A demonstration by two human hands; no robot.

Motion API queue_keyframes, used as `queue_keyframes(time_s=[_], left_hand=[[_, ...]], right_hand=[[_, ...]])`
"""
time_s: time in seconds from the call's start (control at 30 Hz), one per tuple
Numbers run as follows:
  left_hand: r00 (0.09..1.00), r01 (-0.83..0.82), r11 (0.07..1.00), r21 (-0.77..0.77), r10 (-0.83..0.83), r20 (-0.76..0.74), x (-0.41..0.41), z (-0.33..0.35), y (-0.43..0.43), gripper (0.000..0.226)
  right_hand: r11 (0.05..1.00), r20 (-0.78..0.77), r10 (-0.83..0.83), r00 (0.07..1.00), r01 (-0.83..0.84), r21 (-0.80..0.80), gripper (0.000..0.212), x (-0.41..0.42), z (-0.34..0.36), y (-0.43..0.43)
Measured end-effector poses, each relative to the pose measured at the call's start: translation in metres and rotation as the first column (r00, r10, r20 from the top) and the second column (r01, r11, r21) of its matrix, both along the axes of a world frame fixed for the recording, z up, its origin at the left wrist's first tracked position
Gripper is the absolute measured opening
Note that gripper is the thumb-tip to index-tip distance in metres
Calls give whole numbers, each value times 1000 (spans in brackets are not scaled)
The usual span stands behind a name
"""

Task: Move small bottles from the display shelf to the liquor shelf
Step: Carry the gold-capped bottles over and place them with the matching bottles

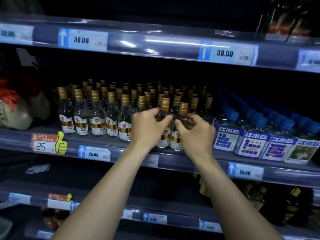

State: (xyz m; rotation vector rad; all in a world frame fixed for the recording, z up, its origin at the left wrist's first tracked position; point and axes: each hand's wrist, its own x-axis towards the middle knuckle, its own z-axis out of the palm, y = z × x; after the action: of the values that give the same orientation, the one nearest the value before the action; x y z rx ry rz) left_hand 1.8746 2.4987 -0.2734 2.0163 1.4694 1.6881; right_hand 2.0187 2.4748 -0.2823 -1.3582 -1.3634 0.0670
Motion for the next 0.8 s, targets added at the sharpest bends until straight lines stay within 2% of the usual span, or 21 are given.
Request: queue_keyframes(time_s=[0.1,0.23,0.33,0.43,0.53,0.67,0.8], left_hand=[[999,-39,999,16,40,-36,6,-3,1,32],[998,-67,997,31,67,-8,8,-9,2,45],[996,-85,996,24,84,24,7,-15,-2,59],[993,-113,988,103,108,56,8,-28,-11,62],[986,-160,974,157,148,82,9,-50,-20,53],[980,-197,978,67,196,23,9,-73,-25,49],[974,-227,973,39,227,2,7,-72,-21,45]], right_hand=[[1000,-20,15,1000,-15,7,36,1,-2,8],[998,-21,64,998,-63,17,35,5,-5,9],[989,-46,127,991,-130,-70,48,13,-6,5],[971,-23,154,988,-156,-179,62,24,-12,-1],[941,-1,199,980,-192,-278,55,31,-19,-2],[928,-5,224,975,-215,-304,51,31,-18,1],[927,-12,227,974,-220,-303,38,24,-16,6]])
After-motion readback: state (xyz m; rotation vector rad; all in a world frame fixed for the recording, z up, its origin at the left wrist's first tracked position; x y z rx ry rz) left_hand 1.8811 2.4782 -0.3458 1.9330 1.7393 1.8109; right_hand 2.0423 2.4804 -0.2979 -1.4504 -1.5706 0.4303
